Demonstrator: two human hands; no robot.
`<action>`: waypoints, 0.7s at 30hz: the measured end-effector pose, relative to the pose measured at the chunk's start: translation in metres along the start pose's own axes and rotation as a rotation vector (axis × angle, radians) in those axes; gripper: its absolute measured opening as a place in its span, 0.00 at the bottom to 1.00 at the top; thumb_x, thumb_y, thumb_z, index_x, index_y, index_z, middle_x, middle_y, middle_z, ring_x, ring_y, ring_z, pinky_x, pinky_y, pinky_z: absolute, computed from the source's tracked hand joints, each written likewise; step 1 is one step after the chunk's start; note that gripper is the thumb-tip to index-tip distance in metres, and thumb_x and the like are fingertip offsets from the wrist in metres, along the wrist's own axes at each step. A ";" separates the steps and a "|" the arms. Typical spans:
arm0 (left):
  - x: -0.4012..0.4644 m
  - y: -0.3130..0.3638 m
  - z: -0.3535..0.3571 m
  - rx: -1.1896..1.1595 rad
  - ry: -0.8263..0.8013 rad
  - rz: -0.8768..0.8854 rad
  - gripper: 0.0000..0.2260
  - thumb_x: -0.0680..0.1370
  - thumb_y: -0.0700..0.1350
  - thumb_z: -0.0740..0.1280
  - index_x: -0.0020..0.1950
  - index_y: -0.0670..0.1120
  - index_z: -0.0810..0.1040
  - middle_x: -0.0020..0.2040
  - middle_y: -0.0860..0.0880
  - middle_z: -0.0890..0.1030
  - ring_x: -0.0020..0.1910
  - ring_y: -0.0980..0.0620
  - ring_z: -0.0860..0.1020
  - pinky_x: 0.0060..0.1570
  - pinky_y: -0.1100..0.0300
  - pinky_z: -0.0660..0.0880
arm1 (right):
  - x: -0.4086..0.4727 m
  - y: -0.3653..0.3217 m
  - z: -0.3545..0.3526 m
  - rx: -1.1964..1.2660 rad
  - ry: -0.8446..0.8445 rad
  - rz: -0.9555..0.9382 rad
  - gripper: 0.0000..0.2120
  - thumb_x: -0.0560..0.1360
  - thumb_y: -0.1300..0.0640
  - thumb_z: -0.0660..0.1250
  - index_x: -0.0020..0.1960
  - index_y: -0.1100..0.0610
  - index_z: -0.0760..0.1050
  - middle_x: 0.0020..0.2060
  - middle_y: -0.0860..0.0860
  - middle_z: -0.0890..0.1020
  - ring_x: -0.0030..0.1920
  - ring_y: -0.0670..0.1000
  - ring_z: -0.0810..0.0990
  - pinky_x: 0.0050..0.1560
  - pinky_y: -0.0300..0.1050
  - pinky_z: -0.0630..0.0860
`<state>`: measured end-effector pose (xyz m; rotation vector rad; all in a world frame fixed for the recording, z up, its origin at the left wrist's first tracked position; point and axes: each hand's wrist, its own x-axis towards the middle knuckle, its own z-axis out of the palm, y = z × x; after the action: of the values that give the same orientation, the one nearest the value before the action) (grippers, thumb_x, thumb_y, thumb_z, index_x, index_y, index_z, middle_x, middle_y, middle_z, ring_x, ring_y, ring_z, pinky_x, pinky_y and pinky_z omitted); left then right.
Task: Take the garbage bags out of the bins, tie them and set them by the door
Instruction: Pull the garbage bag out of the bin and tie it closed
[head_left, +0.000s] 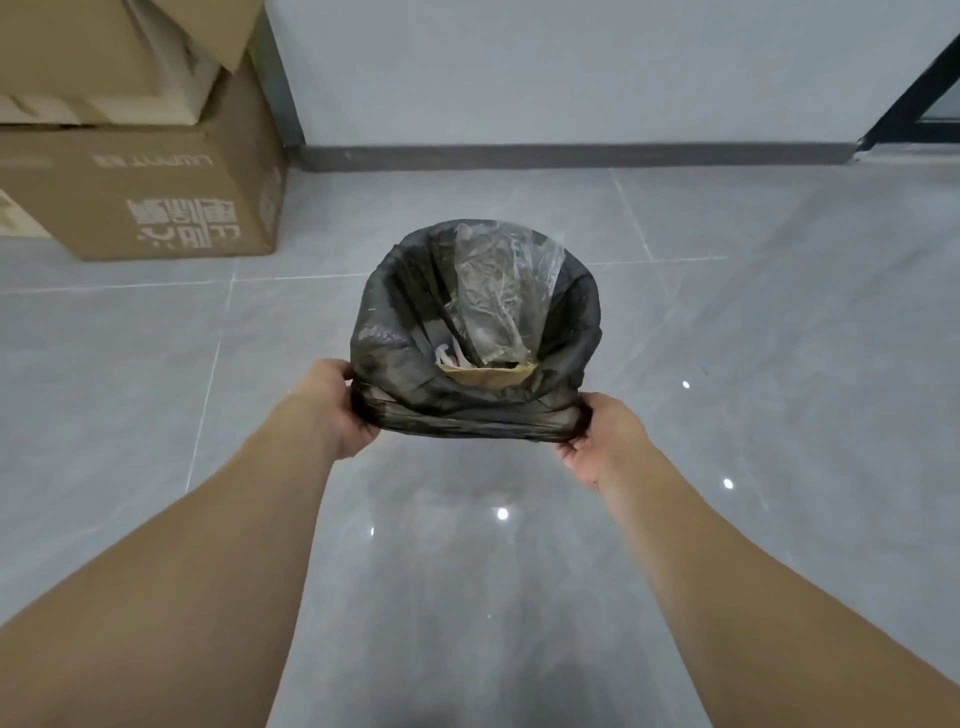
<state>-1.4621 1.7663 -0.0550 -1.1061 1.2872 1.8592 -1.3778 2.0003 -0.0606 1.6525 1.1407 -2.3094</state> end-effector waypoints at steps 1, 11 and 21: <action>-0.004 0.005 0.003 0.010 0.007 0.004 0.11 0.78 0.43 0.58 0.40 0.43 0.77 0.30 0.49 0.79 0.28 0.53 0.77 0.26 0.67 0.75 | -0.003 -0.005 0.002 0.011 0.006 -0.017 0.06 0.80 0.59 0.61 0.50 0.59 0.76 0.39 0.55 0.81 0.36 0.52 0.80 0.33 0.45 0.75; -0.042 0.049 0.033 0.079 -0.002 0.243 0.10 0.77 0.38 0.55 0.37 0.43 0.71 0.27 0.49 0.77 0.24 0.52 0.76 0.21 0.64 0.76 | -0.029 -0.059 0.024 -0.172 0.064 -0.263 0.09 0.75 0.66 0.58 0.39 0.58 0.74 0.34 0.55 0.77 0.29 0.52 0.74 0.26 0.38 0.72; -0.028 0.068 0.055 -0.061 -0.116 0.598 0.08 0.75 0.42 0.58 0.35 0.46 0.68 0.33 0.49 0.74 0.30 0.51 0.73 0.43 0.58 0.70 | -0.024 -0.100 0.048 -0.037 -0.092 -0.420 0.08 0.74 0.64 0.55 0.39 0.57 0.70 0.36 0.53 0.74 0.38 0.54 0.73 0.47 0.47 0.75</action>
<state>-1.5218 1.7949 0.0089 -0.6638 1.6202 2.3607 -1.4513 2.0352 0.0183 1.3815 1.6288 -2.5450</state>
